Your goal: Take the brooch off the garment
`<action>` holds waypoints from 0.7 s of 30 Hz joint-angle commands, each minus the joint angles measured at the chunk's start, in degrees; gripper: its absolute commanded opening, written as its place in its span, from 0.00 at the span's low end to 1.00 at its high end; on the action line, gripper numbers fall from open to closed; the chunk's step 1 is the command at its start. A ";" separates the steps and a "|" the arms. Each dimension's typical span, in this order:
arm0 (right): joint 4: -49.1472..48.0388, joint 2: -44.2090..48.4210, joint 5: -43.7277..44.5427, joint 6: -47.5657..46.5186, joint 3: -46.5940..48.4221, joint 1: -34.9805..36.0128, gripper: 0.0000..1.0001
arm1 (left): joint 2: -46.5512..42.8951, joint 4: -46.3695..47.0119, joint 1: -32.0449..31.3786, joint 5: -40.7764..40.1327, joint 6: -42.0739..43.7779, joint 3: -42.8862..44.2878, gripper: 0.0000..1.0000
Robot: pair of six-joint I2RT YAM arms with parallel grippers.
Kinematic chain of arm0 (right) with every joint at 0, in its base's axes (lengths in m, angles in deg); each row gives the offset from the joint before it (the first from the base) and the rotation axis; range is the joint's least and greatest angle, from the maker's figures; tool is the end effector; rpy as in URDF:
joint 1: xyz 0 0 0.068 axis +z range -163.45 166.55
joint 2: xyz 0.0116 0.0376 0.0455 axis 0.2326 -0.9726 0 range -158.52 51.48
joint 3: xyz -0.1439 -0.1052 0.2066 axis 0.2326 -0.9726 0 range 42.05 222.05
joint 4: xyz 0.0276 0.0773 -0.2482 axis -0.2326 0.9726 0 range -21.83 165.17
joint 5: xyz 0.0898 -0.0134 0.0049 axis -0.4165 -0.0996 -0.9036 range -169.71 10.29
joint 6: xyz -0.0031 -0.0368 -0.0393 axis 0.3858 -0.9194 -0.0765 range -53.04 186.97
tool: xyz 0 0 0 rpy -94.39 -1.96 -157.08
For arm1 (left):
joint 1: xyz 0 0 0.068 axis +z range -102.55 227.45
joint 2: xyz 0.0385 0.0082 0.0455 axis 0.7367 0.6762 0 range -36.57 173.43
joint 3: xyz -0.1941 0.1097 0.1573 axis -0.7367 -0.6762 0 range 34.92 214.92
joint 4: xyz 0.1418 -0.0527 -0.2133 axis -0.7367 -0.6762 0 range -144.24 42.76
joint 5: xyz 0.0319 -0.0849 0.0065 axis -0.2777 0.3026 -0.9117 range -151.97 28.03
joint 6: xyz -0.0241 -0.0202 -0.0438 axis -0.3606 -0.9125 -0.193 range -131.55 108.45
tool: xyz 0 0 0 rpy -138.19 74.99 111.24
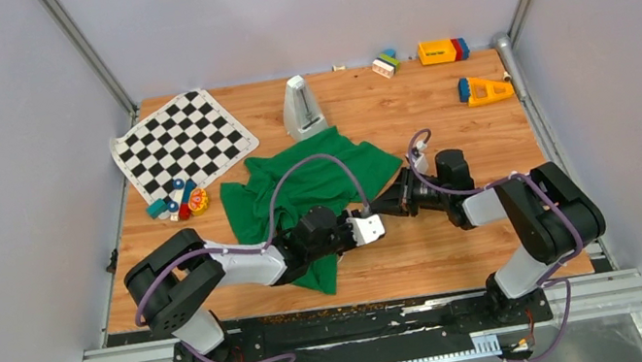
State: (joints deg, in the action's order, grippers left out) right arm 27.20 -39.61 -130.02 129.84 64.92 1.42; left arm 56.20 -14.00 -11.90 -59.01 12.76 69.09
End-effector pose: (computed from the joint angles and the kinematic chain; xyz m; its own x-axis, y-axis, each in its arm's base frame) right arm 0.2421 0.0925 0.1280 -0.9361 0.3397 -0.0918 0.0176 0.3060 0.9519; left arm 0.1568 -0.2682 0.1524 0.1645 0.5289 -0.8326 0.8945 0.2757 0.3519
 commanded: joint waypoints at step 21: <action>35.81 13.11 18.54 -22.45 8.94 -1.07 0.00 | -7.59 2.15 6.07 14.26 -11.56 -1.49 0.50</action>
State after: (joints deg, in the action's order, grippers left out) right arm 50.24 -30.78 -120.46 116.29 69.95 0.63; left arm 52.20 -17.98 -9.80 -47.44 8.04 68.61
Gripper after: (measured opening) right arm 0.041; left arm 0.499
